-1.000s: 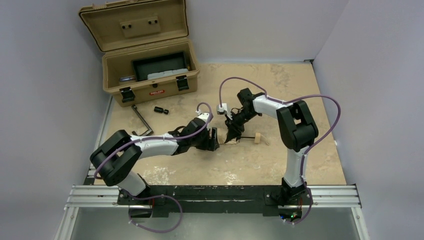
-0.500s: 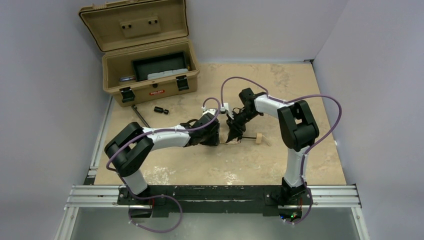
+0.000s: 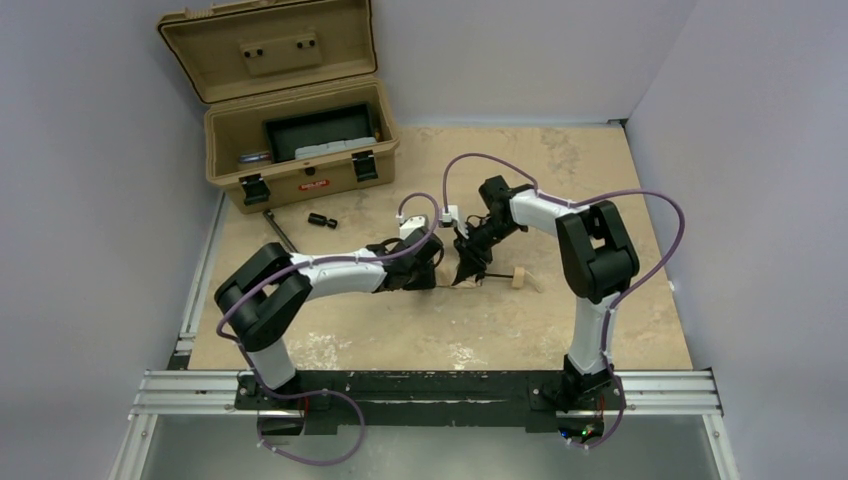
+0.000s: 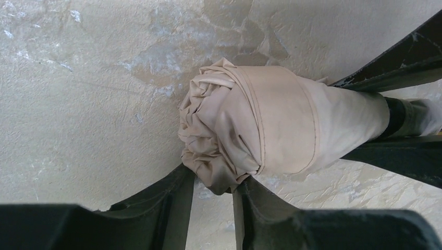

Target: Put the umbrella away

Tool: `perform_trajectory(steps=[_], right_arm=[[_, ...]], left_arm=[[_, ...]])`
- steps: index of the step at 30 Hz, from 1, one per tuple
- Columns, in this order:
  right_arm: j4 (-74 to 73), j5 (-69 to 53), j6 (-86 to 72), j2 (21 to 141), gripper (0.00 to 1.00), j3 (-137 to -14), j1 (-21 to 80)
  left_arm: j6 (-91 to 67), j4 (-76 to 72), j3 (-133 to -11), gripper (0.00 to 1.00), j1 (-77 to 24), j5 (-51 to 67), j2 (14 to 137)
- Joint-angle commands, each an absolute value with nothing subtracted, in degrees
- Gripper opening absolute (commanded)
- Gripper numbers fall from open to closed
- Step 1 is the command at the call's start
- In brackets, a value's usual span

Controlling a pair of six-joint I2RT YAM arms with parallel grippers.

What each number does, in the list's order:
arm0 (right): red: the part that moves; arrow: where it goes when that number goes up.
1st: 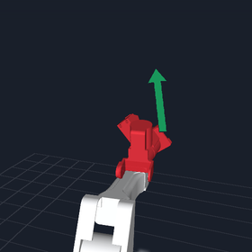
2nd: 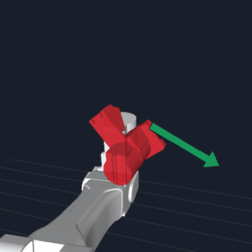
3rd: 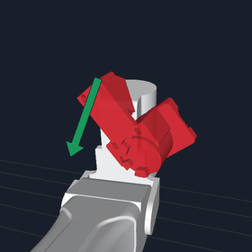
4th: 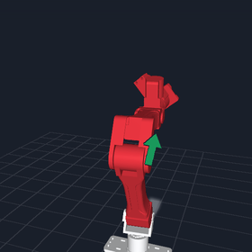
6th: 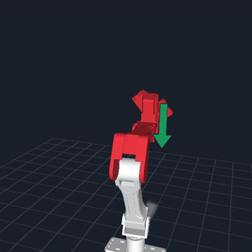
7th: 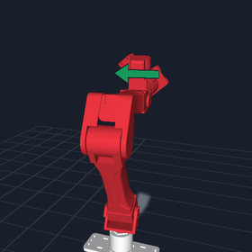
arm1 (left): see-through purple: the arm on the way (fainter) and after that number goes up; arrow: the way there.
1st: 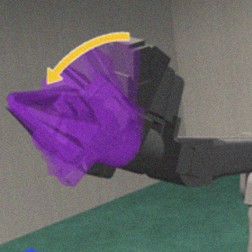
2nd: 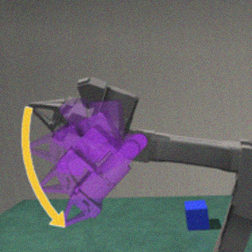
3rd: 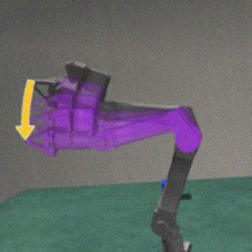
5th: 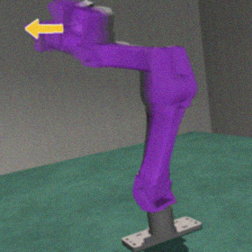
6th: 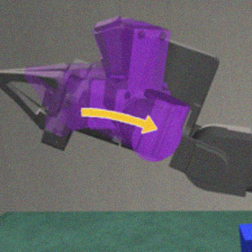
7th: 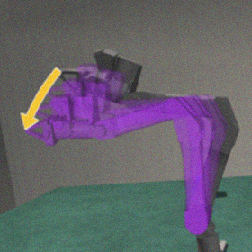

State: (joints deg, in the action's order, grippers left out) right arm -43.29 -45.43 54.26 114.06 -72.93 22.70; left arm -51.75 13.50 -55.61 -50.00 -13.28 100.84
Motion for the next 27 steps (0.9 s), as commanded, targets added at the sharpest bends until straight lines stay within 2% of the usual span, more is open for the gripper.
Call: perform_trajectory(steps=[1, 9, 11, 14, 15, 17, 18, 20, 27], right_arm=[[-47.8, -35.4, 56.4, 117.4, 0.00, -68.4, 23.4], [-50.1, -34.1, 61.1, 112.1, 0.03, -69.5, 23.5], [-51.6, -34.2, 62.8, 110.3, 0.03, -70.1, 23.7], [-53.2, -34.1, 64.6, 107.6, 0.10, -70.4, 24.1], [-53.3, -33.7, 65.0, 106.8, 0.18, -70.2, 24.4], [-53.1, -33.0, 65.3, 105.5, 0.93, -69.8, 24.7], [-52.9, -32.7, 65.4, 105.3, 0.98, -69.6, 24.7], [-53.2, -32.2, 65.4, 105.2, 0.99, -69.5, 24.8], [-53.4, -29.8, 66.5, 100.7, 0.99, -69.9, 24.7]], left_arm=[[-50.9, 14.0, -48.6, 0.35, -49.6, -16.5, 104.7], [-45.2, 12.5, -33.1, 0.42, -50.8, -15.8, 79.8], [-42.8, 13.5, -31.5, 0.46, -50.8, -16.5, 73.1], [-40.0, 15.9, -30.8, 0.55, -50.8, -18.5, 64.6], [-39.3, 16.3, -30.7, 0.58, -50.7, -19.0, 62.2], [-38.5, 16.9, -30.6, 0.67, -50.6, -20.1, 57.8], [-37.7, 16.5, -30.3, 0.70, -50.4, -19.7, 56.6], [-36.5, 15.0, -29.8, 0.77, -49.9, -18.1, 53.6], [-26.4, 7.2, -28.0, 0.82, -49.0, -7.9, 50.5]])
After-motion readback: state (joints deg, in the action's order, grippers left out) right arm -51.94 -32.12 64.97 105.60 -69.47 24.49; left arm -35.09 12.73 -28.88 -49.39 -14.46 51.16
